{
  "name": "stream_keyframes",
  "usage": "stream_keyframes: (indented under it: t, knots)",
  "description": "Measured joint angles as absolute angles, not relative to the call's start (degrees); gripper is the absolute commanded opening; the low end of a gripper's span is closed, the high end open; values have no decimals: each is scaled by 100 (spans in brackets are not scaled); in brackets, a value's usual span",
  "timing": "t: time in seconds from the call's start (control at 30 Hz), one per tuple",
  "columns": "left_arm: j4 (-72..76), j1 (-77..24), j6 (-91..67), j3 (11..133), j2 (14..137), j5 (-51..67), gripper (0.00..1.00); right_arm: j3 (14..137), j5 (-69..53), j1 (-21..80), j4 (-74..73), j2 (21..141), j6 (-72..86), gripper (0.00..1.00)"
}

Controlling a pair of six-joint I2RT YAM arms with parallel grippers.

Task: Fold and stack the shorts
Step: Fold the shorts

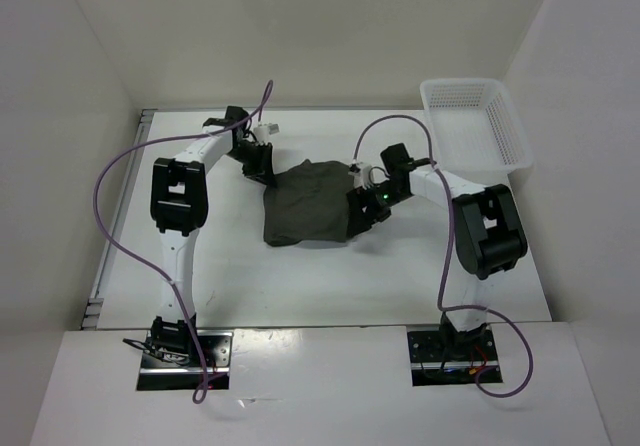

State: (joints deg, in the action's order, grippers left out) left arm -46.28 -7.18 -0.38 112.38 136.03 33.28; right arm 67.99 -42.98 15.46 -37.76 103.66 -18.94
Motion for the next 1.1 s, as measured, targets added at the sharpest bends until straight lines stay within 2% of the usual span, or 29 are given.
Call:
stream_keyframes:
  t: [0.23,0.37,0.4,0.43,0.5,0.53,0.6,0.63,0.93,1.0,1.03,1.07,1.1]
  knots:
    - [-4497,-690,-38,11327,13644,3463,11,6617,-4091,2150,-3002,10556,-648,89]
    - [-4423,-659,-38,11321,13644,3538,11,6617,-3798,2154,-2567,10774,95,80]
    - [-4390,-655,-38,11303,13644,3551,11,6617,-3780,2154,-2499,10816,263,74]
    - [-4355,-652,-38,11281,13644,3570,11,6617,-3747,2156,-2427,10827,388,59]
    - [-4281,-639,-38,11220,13644,3607,11,6613,-3653,2163,-2320,10829,554,38]
    - [-4239,-628,-40,11179,13644,3634,11,6611,-3618,2167,-2303,10829,631,17]
    - [-4182,-591,-43,11124,13642,3688,10,6608,-3540,2189,-2305,10829,642,3]
    - [-4180,-572,-45,11120,13642,3721,10,6608,-3511,2200,-2324,10827,596,0]
    - [-4473,-495,-54,11673,13686,3712,9,6320,-3658,2226,-2443,10606,-635,0]
    - [-4495,-508,-54,11758,13686,3719,12,6331,-3715,2226,-2467,10593,-792,1]
    - [-4497,-515,-51,11767,13686,3717,15,6346,-3728,2226,-2491,10593,-880,8]
    - [-4499,-521,-51,11767,13686,3715,19,6359,-3730,2226,-2521,10593,-956,22]
    - [-4504,-528,-51,11767,13688,3706,23,6375,-3728,2226,-2563,10593,-1020,56]
